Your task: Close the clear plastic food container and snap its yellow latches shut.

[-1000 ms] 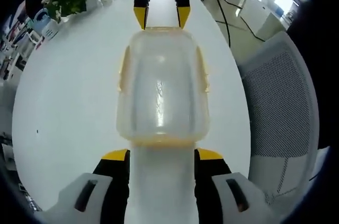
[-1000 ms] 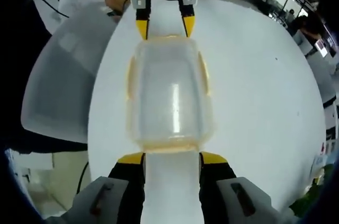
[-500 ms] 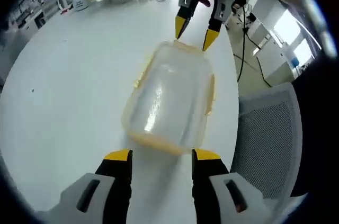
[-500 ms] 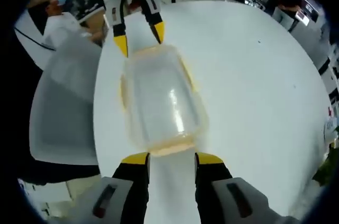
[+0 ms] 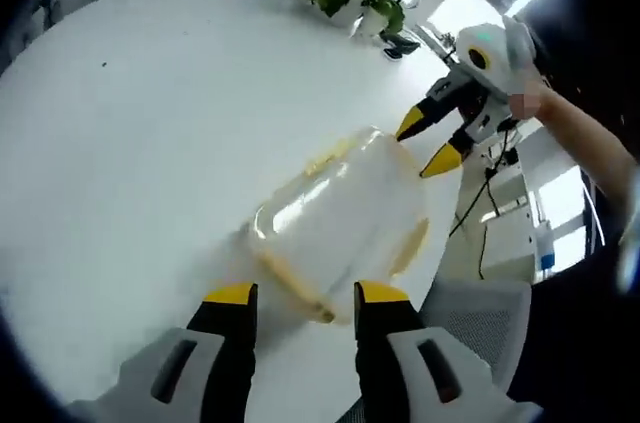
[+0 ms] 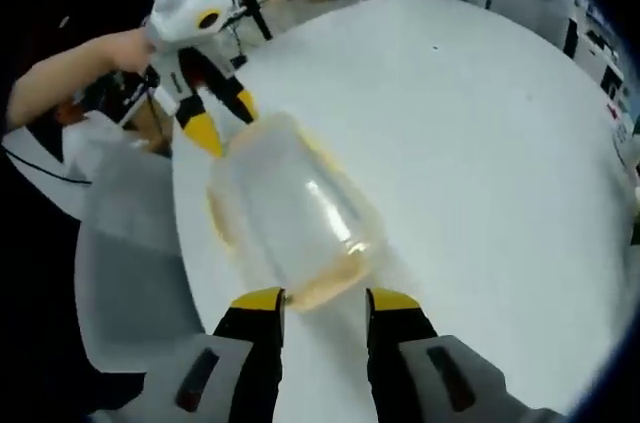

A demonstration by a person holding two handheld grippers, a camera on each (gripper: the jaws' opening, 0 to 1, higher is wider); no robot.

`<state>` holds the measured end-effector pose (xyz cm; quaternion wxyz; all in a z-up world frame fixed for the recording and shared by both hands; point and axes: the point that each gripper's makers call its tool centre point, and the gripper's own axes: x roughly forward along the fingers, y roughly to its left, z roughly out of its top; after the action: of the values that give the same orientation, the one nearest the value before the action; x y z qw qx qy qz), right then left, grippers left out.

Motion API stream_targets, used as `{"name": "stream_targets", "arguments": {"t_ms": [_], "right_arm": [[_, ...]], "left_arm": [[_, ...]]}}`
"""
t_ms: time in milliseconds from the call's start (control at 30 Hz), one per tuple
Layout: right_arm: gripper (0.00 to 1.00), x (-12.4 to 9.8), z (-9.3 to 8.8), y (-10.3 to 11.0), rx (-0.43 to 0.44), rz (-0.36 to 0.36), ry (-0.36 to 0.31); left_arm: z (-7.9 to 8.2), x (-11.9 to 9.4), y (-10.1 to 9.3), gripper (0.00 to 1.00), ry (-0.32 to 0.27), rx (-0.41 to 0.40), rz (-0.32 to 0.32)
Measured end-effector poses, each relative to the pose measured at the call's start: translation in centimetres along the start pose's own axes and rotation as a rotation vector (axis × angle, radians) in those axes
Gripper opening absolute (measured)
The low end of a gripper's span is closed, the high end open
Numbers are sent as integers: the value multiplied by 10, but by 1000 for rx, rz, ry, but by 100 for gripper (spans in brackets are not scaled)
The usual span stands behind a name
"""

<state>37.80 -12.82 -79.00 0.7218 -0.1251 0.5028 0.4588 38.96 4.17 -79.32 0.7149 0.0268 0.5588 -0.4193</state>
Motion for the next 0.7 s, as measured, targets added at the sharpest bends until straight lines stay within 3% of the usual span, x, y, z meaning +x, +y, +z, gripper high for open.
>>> {"name": "stream_targets", "arguments": {"t_ms": [233, 300, 533, 700], "right_arm": [[28, 0, 6, -5, 107, -16, -17], [23, -1, 6, -3, 176, -5, -22], [23, 0, 9, -5, 205, -6, -55], [18, 2, 6, -4, 234, 15, -39]], "left_arm": [[7, -4, 1, 37, -58, -173, -5], [5, -4, 1, 35, -45, -183, 8], [2, 2, 2, 33, -54, -214, 27], [5, 3, 2, 33, -74, -254, 15]]}}
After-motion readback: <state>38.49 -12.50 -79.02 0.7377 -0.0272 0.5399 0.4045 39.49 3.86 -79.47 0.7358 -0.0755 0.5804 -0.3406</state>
